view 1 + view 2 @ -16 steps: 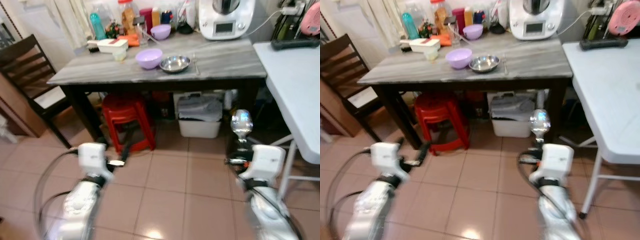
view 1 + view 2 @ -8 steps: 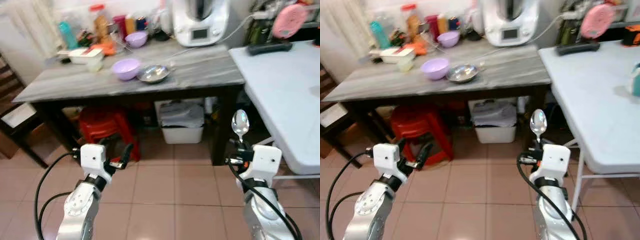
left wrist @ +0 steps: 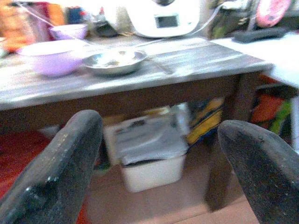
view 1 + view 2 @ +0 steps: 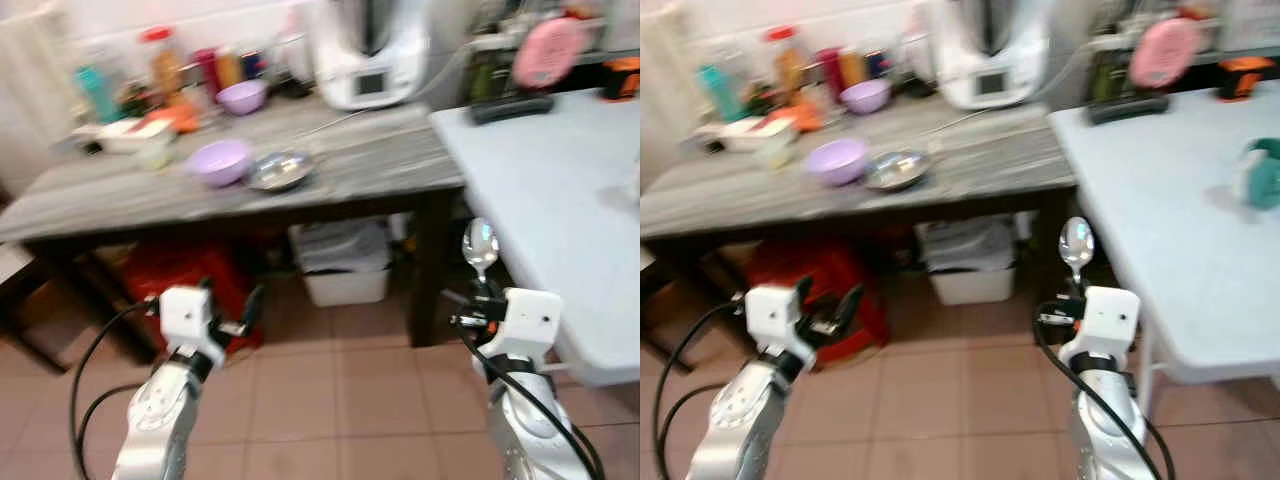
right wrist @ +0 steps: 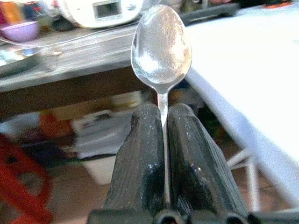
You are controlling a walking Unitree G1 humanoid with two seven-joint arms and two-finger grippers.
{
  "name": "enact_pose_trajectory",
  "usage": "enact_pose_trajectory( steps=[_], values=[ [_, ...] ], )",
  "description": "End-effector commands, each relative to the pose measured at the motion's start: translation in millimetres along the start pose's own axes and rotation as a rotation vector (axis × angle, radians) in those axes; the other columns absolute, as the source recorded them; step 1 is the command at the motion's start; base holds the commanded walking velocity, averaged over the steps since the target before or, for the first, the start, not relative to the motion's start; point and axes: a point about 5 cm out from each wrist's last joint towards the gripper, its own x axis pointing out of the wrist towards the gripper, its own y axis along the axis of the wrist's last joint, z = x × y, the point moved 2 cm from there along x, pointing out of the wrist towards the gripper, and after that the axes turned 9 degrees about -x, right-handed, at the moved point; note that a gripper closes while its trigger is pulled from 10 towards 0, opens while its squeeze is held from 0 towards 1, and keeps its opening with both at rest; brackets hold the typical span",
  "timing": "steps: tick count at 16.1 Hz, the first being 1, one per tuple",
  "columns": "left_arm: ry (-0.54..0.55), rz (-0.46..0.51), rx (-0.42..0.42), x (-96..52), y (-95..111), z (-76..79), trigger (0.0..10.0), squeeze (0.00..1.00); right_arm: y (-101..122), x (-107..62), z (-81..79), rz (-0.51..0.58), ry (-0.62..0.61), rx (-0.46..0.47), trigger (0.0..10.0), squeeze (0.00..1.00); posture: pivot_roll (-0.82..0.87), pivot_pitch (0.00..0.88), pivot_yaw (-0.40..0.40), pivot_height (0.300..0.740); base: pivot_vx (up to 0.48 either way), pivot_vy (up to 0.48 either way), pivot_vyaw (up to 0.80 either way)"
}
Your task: Setting the table
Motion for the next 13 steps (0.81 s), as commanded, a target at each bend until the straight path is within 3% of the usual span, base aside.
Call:
enact_pose_trajectory(
  steps=[1,5,13],
  values=[
    [0.013,-0.008,0.02,-3.2,1.4,-7.1,10.0,0.0,5.9,2.9,-5.1,0.021,0.011,0.002,10.0,0.0,-0.09,0.0,0.133,0.74,0.48,0.0,0.0],
    [0.011,-0.01,0.019,-2.6,1.1,-6.9,10.0,0.0,5.6,3.4,-4.4,0.018,0.007,0.002,10.0,0.0,-0.09,0.0,0.132,0.74,0.48,0.0,0.65],
    [0.002,-0.016,0.008,-2.2,-1.3,-4.0,10.0,0.0,5.7,3.5,-4.9,0.014,0.003,0.009,10.0,0.0,-0.09,0.0,0.129,0.74,0.48,0.0,0.0]
  ],
)
